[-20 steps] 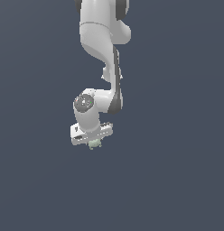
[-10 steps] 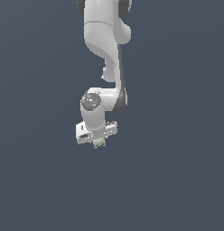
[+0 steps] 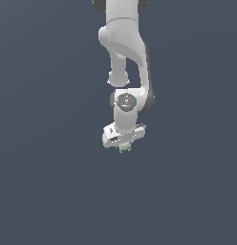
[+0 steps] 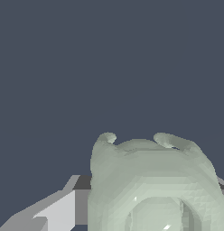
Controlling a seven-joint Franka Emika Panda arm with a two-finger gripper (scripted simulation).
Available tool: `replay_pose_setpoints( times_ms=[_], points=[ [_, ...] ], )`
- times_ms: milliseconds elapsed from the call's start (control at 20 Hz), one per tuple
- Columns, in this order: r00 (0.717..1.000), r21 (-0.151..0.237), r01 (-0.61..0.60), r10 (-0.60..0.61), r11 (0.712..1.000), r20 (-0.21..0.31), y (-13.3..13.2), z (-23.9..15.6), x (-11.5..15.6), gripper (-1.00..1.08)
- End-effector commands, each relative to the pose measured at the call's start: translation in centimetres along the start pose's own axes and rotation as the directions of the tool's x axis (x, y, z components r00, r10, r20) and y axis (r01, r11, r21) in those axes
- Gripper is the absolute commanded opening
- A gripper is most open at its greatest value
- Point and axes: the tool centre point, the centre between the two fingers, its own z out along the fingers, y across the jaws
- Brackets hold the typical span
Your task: Pick up the object and move it to a goal position.
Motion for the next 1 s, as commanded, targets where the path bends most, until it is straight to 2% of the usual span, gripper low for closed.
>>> replay_pose_setpoints(
  times_ms=[0, 250, 450, 700, 950],
  points=[
    [1.000, 0.000, 0.001, -0.001, 1.000, 0.000, -3.2, -0.2, 0.3, -1.00],
    [1.000, 0.000, 0.001, -0.001, 1.000, 0.000, -8.3, -0.4, 0.9, -1.00],
    [1.000, 0.000, 0.001, -0.001, 1.000, 0.000, -11.1, -0.6, 1.3, -1.00],
    [1.000, 0.000, 0.001, -0.001, 1.000, 0.000, -12.8, -0.6, 1.7, -1.00],
    [1.000, 0.000, 0.001, -0.001, 1.000, 0.000, -12.8, -0.6, 1.8, -1.00]
  ],
)
